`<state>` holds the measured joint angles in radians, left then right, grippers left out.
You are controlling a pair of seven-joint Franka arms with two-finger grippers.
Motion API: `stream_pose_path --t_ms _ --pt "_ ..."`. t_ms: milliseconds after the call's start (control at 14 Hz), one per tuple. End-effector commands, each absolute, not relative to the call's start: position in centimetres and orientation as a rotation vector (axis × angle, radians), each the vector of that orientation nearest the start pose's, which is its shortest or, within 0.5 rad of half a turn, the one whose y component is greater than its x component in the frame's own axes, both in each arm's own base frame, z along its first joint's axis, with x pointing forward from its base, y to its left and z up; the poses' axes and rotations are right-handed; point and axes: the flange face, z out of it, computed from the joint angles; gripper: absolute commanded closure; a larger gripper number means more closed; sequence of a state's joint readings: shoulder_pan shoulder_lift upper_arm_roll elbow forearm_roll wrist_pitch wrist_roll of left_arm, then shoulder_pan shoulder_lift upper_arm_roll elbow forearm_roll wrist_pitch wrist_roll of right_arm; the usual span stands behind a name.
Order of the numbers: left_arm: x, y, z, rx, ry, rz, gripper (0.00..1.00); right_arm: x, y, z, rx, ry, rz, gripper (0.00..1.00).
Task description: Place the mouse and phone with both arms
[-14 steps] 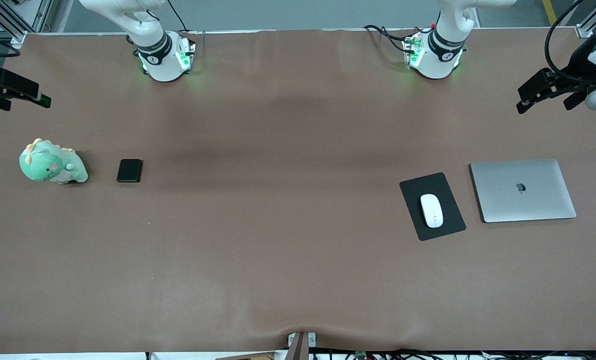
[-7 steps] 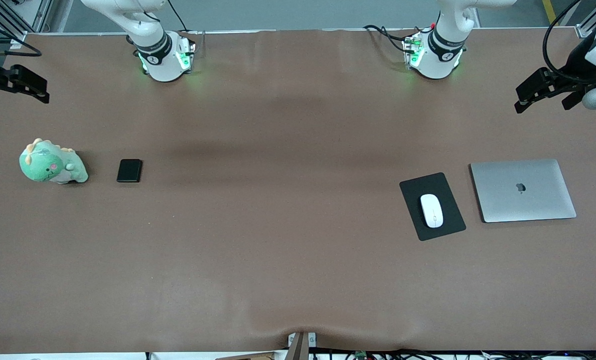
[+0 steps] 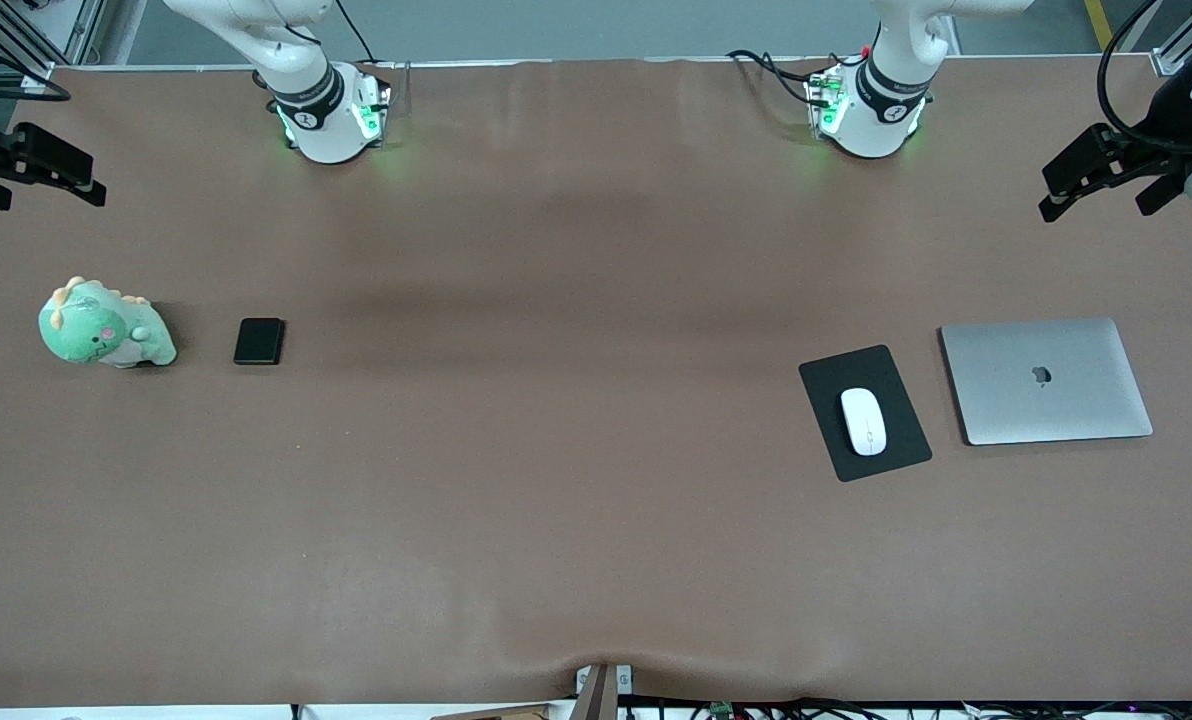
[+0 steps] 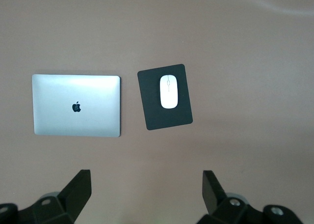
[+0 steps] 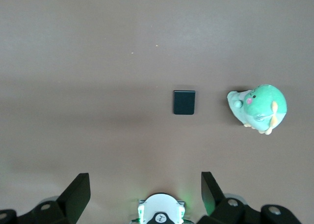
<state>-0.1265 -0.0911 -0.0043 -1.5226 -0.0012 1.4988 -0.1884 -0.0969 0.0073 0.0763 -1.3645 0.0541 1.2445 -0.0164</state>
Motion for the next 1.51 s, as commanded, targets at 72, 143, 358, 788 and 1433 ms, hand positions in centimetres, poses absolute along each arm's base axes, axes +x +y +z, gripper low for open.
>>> stream_pose_path --t_ms 72,143,358,788,1433 --pt "51.1 -7.0 69.8 -3.168 -0.101 -0.113 0.0 51.0 -1.1 69.3 -3.038 -0.002 0.193 0.0" --pt "50.9 -7.1 69.8 -3.173 -0.112 -0.107 0.0 50.9 -0.5 69.2 -3.041 -0.031 0.206 0.0" --pt "50.7 -7.1 69.9 -3.173 -0.112 -0.099 0.0 50.9 -2.6 68.9 -3.041 -0.014 0.22 0.0" --pt "50.6 -7.0 69.8 -3.172 -0.092 -0.085 0.0 51.0 -1.1 68.9 -3.074 -0.205 0.218 0.0" --pt "50.8 -6.5 68.6 -3.148 0.04 -0.018 0.0 51.1 -1.0 68.6 -3.135 -0.188 0.243 0.0"
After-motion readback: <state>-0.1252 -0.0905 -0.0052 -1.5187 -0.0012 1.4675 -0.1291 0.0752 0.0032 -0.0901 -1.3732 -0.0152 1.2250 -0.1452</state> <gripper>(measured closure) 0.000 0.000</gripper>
